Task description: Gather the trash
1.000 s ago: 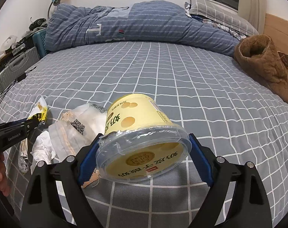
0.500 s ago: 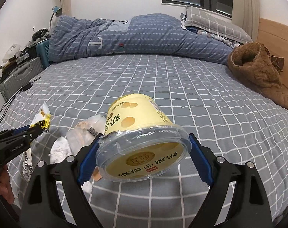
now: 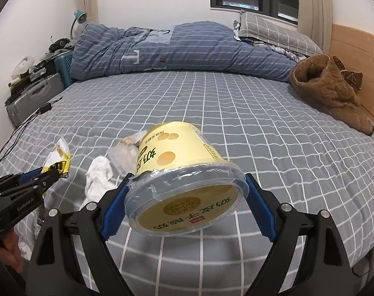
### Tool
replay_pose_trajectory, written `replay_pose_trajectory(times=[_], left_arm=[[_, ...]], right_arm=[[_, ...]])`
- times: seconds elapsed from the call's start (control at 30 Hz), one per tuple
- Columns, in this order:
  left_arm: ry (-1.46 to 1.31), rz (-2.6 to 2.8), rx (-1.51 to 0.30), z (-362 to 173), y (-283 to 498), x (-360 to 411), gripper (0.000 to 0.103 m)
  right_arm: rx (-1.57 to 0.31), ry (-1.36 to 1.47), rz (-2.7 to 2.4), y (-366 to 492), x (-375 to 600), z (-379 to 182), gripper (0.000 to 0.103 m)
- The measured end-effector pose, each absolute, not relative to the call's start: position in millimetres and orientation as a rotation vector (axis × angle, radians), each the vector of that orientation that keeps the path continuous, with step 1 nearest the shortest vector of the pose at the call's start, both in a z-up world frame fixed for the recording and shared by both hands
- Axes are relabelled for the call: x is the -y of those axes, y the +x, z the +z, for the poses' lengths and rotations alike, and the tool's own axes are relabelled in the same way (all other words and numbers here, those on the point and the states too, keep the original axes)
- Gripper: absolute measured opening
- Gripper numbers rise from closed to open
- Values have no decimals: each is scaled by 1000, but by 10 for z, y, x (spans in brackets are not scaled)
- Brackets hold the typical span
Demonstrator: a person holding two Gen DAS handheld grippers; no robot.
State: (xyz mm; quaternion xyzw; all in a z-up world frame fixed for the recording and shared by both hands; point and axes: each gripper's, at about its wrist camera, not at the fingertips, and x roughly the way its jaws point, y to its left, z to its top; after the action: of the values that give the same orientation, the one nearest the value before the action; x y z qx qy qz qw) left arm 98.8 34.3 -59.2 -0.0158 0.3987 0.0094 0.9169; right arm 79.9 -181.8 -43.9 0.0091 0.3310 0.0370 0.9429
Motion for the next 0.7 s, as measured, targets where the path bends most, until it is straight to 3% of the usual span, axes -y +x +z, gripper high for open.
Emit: replay_pose_trajectory(times=[0.7], left_arm=[[-63,8,-831,-572,-355,-263,33]], right_arm=[[-708,-3,94,-525,1782,-486,83]])
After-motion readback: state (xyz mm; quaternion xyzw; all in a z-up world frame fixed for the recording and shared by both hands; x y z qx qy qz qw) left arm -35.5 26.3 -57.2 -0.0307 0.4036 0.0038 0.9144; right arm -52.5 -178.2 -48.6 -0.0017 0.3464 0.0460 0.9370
